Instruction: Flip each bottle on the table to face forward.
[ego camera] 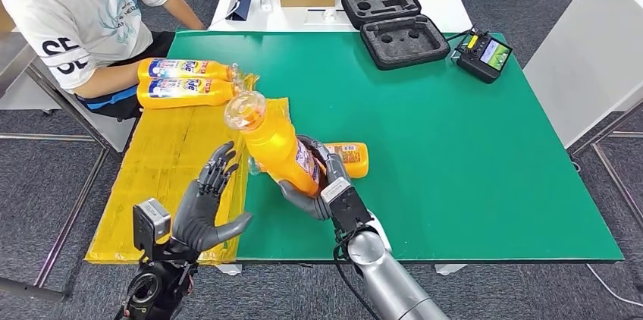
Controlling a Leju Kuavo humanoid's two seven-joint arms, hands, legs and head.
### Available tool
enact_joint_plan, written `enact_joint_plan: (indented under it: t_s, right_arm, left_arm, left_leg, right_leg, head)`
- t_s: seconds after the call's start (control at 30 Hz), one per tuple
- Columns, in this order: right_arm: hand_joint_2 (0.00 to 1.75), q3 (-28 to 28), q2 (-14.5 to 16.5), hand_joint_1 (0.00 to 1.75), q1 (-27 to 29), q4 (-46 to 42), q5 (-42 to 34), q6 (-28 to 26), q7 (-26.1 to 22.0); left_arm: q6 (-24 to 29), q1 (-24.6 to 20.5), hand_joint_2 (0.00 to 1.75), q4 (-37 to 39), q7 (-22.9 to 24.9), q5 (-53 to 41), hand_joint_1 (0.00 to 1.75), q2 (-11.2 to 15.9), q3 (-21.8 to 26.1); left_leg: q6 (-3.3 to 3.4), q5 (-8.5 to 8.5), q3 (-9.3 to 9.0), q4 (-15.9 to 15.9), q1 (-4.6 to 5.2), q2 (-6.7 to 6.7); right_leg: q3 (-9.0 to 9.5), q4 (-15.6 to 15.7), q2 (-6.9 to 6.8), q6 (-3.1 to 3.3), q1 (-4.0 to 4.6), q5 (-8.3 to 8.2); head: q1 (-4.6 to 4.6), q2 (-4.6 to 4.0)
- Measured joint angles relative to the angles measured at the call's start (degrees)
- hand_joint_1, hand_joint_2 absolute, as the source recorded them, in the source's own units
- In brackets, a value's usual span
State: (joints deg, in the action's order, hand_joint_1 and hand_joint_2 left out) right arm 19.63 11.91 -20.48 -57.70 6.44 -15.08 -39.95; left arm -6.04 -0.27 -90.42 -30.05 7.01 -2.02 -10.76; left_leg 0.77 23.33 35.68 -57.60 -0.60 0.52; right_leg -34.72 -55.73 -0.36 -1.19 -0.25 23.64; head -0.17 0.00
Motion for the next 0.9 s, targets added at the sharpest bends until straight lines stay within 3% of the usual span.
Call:
enact_joint_plan:
  t_s: [0.43, 0.6, 0.9]
  right_arm:
    - [1.75, 1.9, 0.9, 1.75, -0.9, 3.9, 4.5, 0.7, 0.0]
    - [1.75, 3.1, 1.0, 1.75, -0.4, 3.4, 6.3, 0.7, 0.3]
    - [1.75, 4.3, 1.0, 1.75, 0.1, 2.9, 4.0, 4.4, 1.8]
  left_arm:
    - [4.1, 0.1, 1.75, -0.5, 5.1, 0.9, 0.00, 0.6, -2.0]
    - [6.7, -0.8, 1.75, 1.8, 8.2, 7.2, 0.00, 0.8, -1.9]
    - [4.6, -2.9, 1.75, 4.2, 8.5, 16.9, 0.00, 1.8, -2.2]
  left_leg:
    - [0.00, 0.00, 0.00, 0.0, 0.00, 0.01]
    - [0.00, 0.00, 0.00, 0.0, 0.00, 0.00]
    - [0.00, -0.01, 0.00, 0.0, 0.00, 0.02]
  right_leg:
    - [-0.02, 0.0, 0.01, 0.00, 0.00, 0.00]
    - [-0.03, 0.0, 0.00, 0.00, 0.00, 0.00]
    - [-0.04, 0.0, 0.01, 0.00, 0.00, 0.00]
  head:
    - [-0.01, 0.00]
    - [0.01, 0.00]
    - [0.01, 0.00]
